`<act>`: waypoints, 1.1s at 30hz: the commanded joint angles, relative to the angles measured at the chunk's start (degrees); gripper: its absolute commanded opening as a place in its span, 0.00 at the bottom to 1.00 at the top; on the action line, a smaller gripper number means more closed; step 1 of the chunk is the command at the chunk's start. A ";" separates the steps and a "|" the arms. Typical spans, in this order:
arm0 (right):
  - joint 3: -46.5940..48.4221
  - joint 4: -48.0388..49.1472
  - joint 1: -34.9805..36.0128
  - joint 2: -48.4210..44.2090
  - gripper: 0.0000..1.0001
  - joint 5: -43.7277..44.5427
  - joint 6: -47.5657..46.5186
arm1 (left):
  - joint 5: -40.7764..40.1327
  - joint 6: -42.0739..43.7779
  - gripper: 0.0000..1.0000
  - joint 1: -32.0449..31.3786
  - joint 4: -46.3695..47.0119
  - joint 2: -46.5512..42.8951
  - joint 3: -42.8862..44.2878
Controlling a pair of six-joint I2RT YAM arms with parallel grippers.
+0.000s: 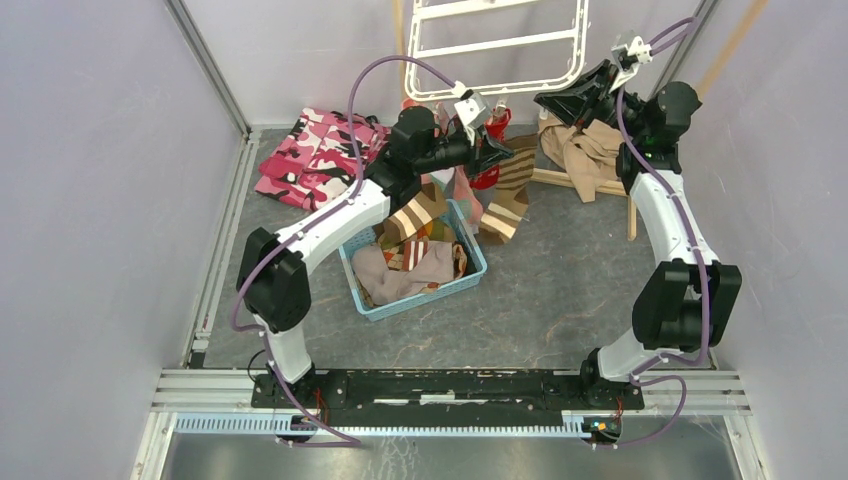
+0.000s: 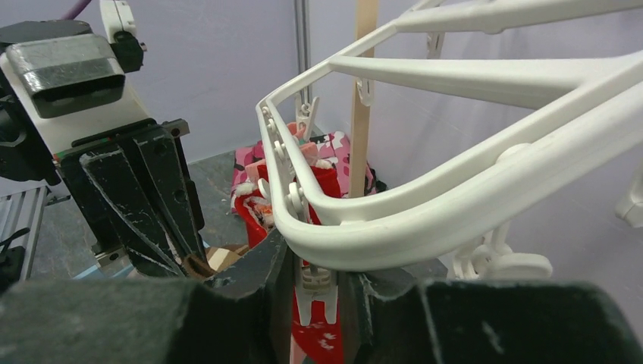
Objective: Clip the socks to the hanger
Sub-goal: Open the clamp at the hanger.
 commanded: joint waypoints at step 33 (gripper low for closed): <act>-1.89 2.83 0.49 -2.19 0.00 1.08 6.45 | -9.48 -1.04 0.02 -3.25 -0.86 11.01 16.30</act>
